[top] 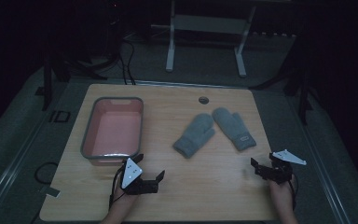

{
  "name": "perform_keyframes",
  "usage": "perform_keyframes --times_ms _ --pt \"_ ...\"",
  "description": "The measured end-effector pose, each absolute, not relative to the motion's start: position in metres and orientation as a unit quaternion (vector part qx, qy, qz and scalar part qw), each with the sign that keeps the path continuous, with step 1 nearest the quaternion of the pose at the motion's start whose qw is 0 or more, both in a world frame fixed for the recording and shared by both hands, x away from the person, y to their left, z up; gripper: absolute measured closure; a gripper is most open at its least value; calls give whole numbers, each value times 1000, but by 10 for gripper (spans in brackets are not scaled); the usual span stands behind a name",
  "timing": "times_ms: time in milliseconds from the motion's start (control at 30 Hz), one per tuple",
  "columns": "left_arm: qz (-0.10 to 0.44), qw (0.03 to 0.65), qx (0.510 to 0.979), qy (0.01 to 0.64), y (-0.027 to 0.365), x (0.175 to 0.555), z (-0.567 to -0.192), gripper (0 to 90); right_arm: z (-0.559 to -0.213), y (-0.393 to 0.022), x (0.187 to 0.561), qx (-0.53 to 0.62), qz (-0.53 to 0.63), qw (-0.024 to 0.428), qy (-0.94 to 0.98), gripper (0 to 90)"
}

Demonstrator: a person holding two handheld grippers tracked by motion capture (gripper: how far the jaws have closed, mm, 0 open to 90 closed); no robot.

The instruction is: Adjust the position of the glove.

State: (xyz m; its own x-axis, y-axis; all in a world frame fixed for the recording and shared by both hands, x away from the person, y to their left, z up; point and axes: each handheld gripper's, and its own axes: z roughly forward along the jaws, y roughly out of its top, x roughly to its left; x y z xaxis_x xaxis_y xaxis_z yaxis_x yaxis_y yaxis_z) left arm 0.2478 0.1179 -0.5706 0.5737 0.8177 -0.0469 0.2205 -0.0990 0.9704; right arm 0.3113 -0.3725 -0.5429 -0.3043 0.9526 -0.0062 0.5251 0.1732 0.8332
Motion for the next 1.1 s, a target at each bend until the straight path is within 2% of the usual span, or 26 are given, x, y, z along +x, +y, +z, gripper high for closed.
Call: perform_keyframes --times_ms 67,100,133,200,500,800,1100 --pt "270 558 685 382 119 248 -571 8 -535 -374 313 521 382 291 706 135" --pt "269 561 682 384 120 247 -571 31 -531 -374 314 520 382 291 706 135" --pt "262 564 681 386 121 248 -571 90 -526 -374 316 520 380 294 707 135" --pt "251 564 680 395 122 249 -571 97 -519 -372 320 511 382 297 711 135" --pt "239 553 682 415 122 252 -570 82 -483 -355 344 474 398 269 737 135" --pt "231 541 707 392 118 251 -570 32 -449 -323 371 416 432 235 765 136" --pt "238 538 711 386 115 250 -570 27 -443 -279 399 339 407 195 825 140"
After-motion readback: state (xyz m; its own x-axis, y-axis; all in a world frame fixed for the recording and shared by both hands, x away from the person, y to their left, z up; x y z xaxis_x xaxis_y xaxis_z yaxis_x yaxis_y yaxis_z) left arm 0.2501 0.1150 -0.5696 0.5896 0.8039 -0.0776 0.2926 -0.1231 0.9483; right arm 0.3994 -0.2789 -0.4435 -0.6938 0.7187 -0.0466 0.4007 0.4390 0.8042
